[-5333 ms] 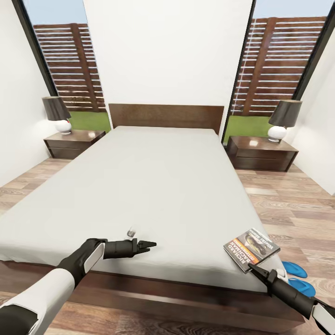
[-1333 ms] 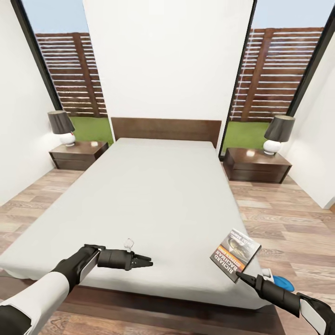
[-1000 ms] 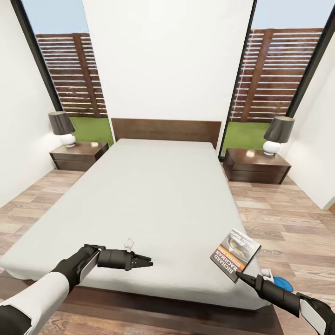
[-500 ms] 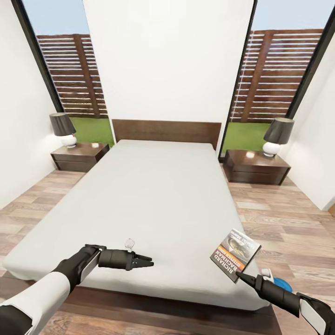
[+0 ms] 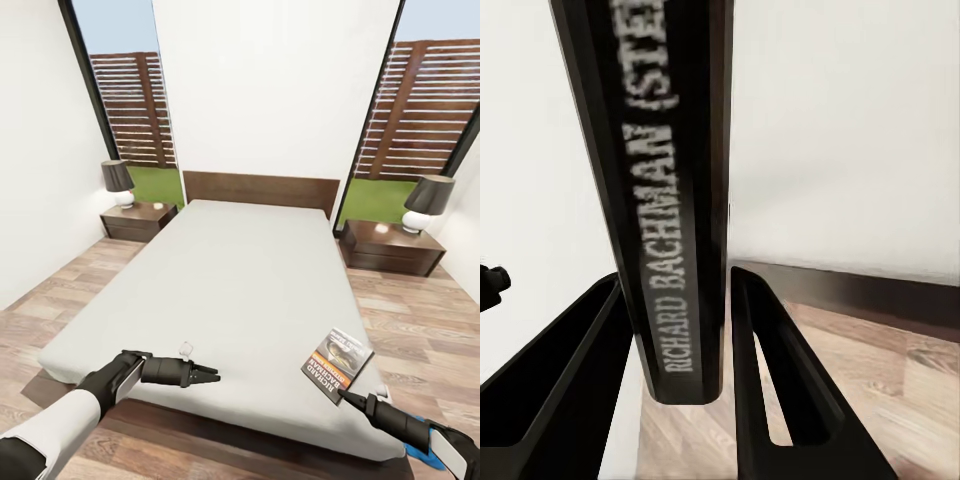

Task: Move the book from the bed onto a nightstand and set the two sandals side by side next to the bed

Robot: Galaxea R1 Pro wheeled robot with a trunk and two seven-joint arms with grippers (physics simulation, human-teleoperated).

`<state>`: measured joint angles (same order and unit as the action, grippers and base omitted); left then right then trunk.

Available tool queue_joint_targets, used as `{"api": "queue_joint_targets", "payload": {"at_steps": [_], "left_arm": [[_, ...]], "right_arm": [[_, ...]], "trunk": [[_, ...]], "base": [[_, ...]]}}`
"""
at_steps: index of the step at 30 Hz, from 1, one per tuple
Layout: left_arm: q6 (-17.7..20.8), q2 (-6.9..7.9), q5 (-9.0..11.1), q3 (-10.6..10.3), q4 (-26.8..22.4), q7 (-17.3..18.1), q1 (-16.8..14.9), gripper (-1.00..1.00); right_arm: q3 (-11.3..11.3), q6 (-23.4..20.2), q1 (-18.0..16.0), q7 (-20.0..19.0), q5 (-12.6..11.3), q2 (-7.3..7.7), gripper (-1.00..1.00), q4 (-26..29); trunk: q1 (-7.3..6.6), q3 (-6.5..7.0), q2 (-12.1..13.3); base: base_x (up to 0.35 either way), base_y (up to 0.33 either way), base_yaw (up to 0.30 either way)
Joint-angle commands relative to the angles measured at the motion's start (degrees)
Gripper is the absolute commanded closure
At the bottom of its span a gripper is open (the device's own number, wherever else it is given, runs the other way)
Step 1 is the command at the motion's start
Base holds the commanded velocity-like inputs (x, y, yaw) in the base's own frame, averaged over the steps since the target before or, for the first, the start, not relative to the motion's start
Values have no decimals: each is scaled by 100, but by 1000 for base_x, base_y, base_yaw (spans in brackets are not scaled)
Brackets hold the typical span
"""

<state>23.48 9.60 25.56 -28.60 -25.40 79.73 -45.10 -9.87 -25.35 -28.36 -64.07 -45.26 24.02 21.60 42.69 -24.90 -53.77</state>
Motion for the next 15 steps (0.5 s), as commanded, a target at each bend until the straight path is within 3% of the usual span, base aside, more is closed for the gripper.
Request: {"api": "queue_joint_targets", "payload": {"at_steps": [1, 15], "left_arm": [[60, 6, 46, -40, 0, 7, -7, -100], [60, 4, 46, -40, 0, 7, -7, -100]], "right_arm": [[-32, -49, -3, -5, -61, 6, 100, 2], [-32, -49, -3, -7, -61, 6, 100, 2]], "trunk": [[-22, 12, 37], [-329, 263, 598]], "base": [[0, 0, 264], [0, 0, 264]]}}
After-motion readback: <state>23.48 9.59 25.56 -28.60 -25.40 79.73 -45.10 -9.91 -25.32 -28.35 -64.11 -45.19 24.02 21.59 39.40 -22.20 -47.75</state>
